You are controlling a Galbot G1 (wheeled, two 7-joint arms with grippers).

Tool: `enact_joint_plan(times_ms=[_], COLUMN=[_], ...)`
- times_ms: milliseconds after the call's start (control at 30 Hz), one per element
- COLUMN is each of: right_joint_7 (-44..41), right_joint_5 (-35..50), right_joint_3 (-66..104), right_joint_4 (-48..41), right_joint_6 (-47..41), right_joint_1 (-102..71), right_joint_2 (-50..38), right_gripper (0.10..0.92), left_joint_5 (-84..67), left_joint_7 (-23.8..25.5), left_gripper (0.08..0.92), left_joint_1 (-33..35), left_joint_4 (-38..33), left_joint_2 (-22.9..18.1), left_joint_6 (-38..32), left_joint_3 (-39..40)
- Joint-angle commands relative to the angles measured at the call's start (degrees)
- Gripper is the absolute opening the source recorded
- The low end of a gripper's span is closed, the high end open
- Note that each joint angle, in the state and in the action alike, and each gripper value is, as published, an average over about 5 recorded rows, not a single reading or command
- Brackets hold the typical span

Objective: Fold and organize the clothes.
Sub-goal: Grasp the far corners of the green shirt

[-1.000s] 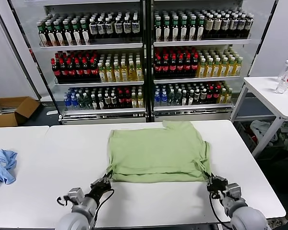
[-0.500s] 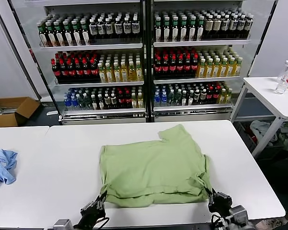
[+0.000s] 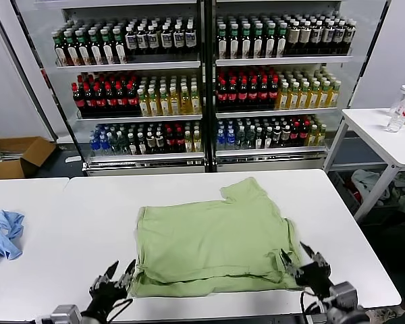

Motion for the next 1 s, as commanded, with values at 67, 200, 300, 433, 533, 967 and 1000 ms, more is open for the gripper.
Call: enact_joint_plan(times_ms=[67, 200, 300, 433, 533, 967, 1000], right_joint_7=[2.6, 2.3, 1.9, 0.9, 0.4, -3.3, -3.6], right_joint_5=[8.9, 10.0, 8.8, 6.7, 6.1, 5.1, 5.0], right_joint_3=[-14.4, -19.1, -22.5, -26.3, -28.1, -32.0, -32.0], right_joint_4=[-23.9, -33.6, -40.4, -47.5, -52.4, -71.2, -72.1], right_joint_6=[-4.5, -5.6, -6.1, -6.3, -6.3, -5.8, -5.8], right_joint_1=[35.0, 43.4, 48.5, 53.2, 56.0, 63.3, 63.6], right_joint_2=[0.4, 3.8, 6.8, 9.8, 11.6, 19.7, 20.2], right_gripper=[0.793, 0.821, 0.822, 0.823, 0.823, 0.823, 0.823], left_joint_5=[-7.7, -5.1, -4.0, -2.3, -1.0, 1.1, 0.9], left_joint_7=[-3.9, -4.0, -4.4, -4.5, -4.8, -7.8, -8.1], left_gripper=[0.672, 0.776, 0.814, 0.822, 0.823, 0.823, 0.823], left_joint_1=[-27.9, -35.7, -40.4, -44.0, -46.1, -51.2, -51.3], left_joint_4=[16.6, 25.3, 31.4, 37.0, 40.5, 51.4, 51.6], left_joint_2=[4.2, 4.7, 4.3, 3.1, 2.3, 0.4, 0.3], left_joint_6=[1.3, 1.8, 2.6, 3.1, 3.2, 3.7, 3.7], left_joint_3=[6.5, 11.6, 14.8, 17.8, 19.4, 21.7, 21.7])
